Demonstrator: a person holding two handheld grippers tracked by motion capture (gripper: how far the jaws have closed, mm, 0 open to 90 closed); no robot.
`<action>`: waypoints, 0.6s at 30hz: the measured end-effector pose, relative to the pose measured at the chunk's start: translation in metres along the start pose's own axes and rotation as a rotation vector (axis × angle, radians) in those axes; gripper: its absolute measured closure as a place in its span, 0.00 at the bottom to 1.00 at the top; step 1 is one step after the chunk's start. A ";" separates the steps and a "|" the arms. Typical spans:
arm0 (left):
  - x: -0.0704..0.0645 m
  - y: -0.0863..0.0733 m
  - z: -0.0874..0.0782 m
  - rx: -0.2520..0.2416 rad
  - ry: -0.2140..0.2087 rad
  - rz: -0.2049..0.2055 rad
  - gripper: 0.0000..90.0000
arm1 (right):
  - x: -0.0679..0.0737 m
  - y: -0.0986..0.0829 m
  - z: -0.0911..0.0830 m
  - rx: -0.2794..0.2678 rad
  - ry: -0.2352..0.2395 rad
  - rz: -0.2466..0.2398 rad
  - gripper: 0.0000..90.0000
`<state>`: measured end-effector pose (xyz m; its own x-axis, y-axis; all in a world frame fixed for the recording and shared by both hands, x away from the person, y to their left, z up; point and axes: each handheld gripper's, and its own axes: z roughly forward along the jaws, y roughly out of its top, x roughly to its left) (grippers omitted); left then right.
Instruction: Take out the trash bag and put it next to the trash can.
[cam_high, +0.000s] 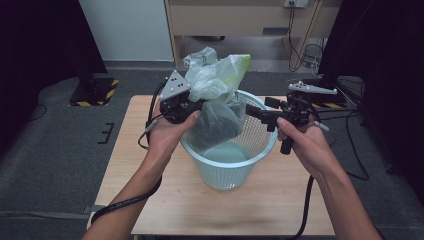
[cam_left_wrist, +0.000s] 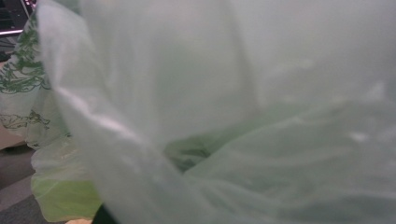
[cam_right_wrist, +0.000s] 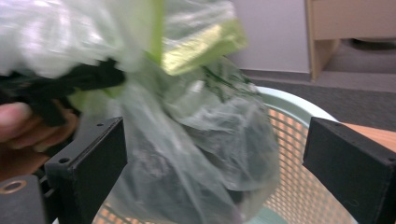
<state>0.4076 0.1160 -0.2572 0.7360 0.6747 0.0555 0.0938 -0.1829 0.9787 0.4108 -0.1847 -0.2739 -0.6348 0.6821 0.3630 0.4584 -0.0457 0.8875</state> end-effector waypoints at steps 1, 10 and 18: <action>0.000 0.000 0.000 0.000 0.000 0.000 0.98 | 0.000 0.000 0.000 0.000 0.000 0.000 0.07; -0.001 0.001 -0.001 -0.029 -0.006 0.007 0.98 | -0.014 -0.007 -0.001 0.007 -0.039 0.019 0.07; -0.001 0.001 -0.003 -0.052 -0.015 0.008 0.98 | -0.024 -0.011 -0.007 -0.006 -0.065 0.029 0.07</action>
<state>0.4050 0.1170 -0.2558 0.7465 0.6626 0.0609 0.0531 -0.1506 0.9872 0.4165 -0.2059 -0.2901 -0.5795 0.7264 0.3695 0.4722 -0.0703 0.8787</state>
